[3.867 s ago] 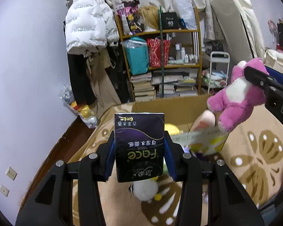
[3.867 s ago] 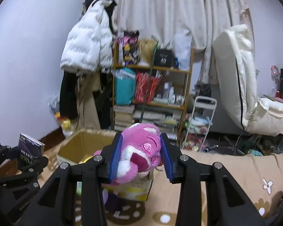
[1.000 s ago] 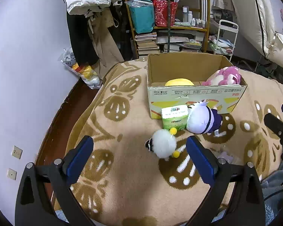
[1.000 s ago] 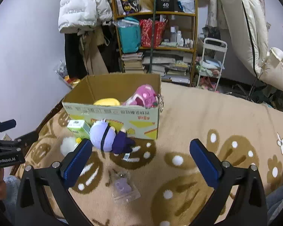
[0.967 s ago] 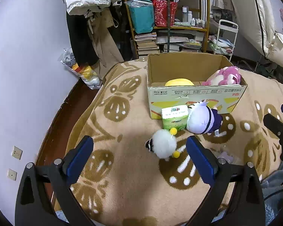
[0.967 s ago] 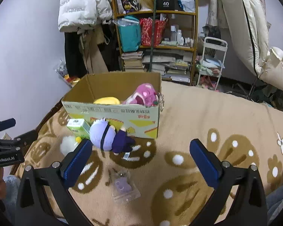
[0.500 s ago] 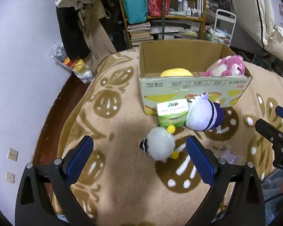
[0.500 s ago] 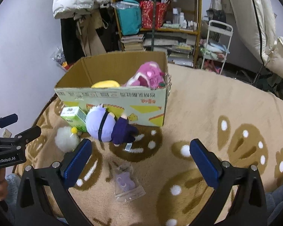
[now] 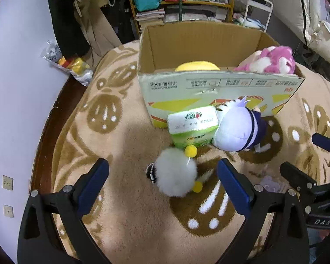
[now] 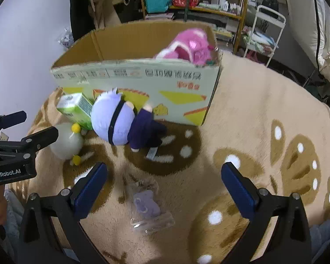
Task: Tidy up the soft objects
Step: 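Move both tools back down toward the remaining items beside the box, then grasp the white pom-pom toy with the left tool while the right tool grasps the clear bag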
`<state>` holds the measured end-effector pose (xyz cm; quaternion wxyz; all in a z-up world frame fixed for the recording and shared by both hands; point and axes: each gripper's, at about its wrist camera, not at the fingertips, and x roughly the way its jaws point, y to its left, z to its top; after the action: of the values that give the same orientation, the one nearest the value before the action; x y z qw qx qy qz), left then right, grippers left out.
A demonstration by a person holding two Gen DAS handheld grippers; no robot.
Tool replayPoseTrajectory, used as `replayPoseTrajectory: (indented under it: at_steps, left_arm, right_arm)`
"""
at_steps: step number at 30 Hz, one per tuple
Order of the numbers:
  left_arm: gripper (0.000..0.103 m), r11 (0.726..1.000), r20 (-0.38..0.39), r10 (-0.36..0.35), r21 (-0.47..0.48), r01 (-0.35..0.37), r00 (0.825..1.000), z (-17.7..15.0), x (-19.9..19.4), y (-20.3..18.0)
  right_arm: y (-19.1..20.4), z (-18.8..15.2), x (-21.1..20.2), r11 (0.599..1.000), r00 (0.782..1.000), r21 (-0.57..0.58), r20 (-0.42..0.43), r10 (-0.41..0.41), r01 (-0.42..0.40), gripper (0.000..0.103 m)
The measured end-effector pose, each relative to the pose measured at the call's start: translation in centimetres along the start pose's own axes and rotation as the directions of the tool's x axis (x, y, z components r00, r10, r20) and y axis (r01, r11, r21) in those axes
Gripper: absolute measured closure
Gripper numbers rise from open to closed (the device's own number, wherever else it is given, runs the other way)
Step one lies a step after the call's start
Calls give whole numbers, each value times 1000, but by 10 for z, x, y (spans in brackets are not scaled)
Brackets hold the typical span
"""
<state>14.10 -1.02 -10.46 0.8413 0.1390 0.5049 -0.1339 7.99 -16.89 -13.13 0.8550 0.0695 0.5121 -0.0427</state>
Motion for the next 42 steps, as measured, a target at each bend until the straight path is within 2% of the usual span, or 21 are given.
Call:
replayPoseTrajectory:
  at_steps: [3,11,15,18,24,27,29,31,34,36,39,42]
  left_arm:
    - [6,1000,-8,20,8,-20,1000,-1,9,-1]
    - [6,1000,-55,14,5,-13,998,-5,29,0]
    - [6,1000,-80,-3,-14,2,997,-7,39,4]
    - [6,1000,-94,0,-27,-3,996,-8,46,6]
    - [6,999,-92,14,-33,-17,996,-10,53,7]
    - [6,999,-93,27,-17,-29,995,-11,56,5]
    - [6,999,-96,32,-11,-33,995,-12,58,3]
    - [11,999,-96,29,-11,-31,995,-13,59,2]
    - [27,1000,-114,-14,-24,12,993,-14,63,1]
    - [46,999,-121,-31,-30,27,992,-14,66,0]
    - [56,999,-110,-15,-31,12,994,-14,66,2]
    - [59,999,-101,-33,-44,28,994,-13,65,4]
  right_arm:
    - [2,-1,8,1000,1000,-8,-30,0,0,0]
    - [8,-6,27,999,992,-49,-122,-6,0,0]
    - [10,-14,43,998,979,-51,-205,18,-29,0]
    - [14,-21,54,997,964,-76,-264,6,-27,0]
    - [26,-32,64,991,946,-136,-324,-29,-17,0]
    - [31,-40,72,987,931,-160,-361,-55,-4,13]
    - [30,-42,72,987,931,-160,-359,-61,3,19]
    - [26,-42,71,988,933,-151,-355,-67,14,28]
    - [21,-46,69,992,936,-127,-347,-65,22,38]
    - [20,-47,69,992,936,-122,-345,-61,20,40]
    - [14,-46,71,992,938,-128,-341,-66,23,41]
    - [13,-43,70,991,942,-132,-329,-71,29,42]
